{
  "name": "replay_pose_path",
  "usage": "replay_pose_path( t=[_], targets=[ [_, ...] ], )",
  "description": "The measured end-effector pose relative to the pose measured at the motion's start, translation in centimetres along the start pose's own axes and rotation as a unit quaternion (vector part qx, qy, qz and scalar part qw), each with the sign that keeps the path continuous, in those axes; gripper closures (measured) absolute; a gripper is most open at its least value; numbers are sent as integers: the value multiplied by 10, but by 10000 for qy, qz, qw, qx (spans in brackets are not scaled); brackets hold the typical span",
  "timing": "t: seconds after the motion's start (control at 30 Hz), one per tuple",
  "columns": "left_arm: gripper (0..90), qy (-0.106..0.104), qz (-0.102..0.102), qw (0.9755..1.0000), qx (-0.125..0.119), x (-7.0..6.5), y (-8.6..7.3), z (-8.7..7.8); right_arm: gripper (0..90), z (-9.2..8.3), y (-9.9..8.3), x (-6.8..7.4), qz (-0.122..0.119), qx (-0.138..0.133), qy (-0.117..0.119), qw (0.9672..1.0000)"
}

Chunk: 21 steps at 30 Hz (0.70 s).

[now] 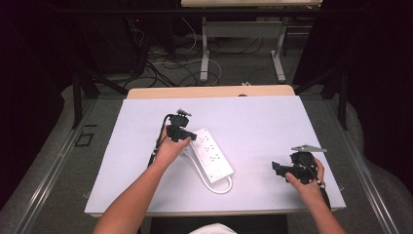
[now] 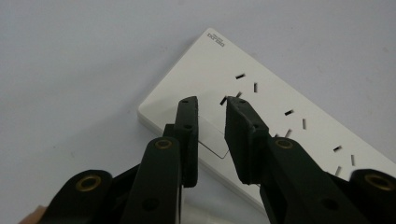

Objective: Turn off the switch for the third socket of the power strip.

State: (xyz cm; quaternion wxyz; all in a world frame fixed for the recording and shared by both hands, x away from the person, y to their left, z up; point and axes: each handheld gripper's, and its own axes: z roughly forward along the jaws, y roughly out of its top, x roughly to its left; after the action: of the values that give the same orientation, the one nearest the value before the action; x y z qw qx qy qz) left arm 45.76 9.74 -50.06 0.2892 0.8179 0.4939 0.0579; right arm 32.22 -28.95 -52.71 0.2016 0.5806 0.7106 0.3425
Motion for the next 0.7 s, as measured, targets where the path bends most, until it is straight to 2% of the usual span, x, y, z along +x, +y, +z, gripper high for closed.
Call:
replay_pose_path(
  t=[0.37,0.7],
  targets=[
    [803,61,-37,9999,127,3,0,8,189,1,0,-1,21,18,18,10000],
    [875,147,71,9997,193,4,1,15,189,1,0,-2,-1,33,26,10000]
  ],
)
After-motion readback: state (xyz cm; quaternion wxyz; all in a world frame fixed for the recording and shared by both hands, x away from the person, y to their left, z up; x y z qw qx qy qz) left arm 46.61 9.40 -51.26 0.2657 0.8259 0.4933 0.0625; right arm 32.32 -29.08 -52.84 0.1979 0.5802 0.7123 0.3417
